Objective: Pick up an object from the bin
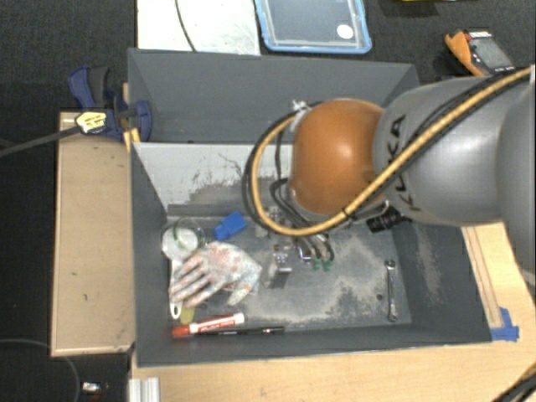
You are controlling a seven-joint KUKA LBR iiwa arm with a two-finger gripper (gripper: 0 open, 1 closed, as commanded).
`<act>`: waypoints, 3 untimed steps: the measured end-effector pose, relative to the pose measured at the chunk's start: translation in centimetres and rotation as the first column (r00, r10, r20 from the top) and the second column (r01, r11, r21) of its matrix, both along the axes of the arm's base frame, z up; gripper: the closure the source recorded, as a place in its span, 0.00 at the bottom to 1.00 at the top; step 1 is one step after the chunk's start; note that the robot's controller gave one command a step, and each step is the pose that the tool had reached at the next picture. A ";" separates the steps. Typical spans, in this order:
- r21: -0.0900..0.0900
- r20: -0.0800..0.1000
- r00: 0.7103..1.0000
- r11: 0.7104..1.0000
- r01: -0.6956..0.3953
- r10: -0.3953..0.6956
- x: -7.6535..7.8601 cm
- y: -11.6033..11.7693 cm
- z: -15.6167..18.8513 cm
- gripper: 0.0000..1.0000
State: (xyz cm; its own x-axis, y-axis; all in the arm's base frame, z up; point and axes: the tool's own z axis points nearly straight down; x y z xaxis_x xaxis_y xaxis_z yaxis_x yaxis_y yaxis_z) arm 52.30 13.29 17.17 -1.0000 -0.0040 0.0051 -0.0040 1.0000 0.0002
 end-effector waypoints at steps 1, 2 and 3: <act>0.001 0.007 1.000 1.000 0.004 -0.004 0.1 -0.1 0.4 0.00; 0.001 0.009 0.990 0.990 -0.140 0.140 0.9 1.4 -5.2 0.00; 0.001 0.008 0.986 0.986 -0.167 0.167 1.1 2.3 -3.8 0.00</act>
Offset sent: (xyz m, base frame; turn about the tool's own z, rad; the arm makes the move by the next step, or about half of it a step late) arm 0.0133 0.0269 -0.1017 -0.2605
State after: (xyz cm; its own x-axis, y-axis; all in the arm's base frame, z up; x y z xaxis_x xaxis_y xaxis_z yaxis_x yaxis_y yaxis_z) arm 53.37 15.64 13.40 -0.9852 -0.1715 -0.0030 -0.1715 0.9852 0.0008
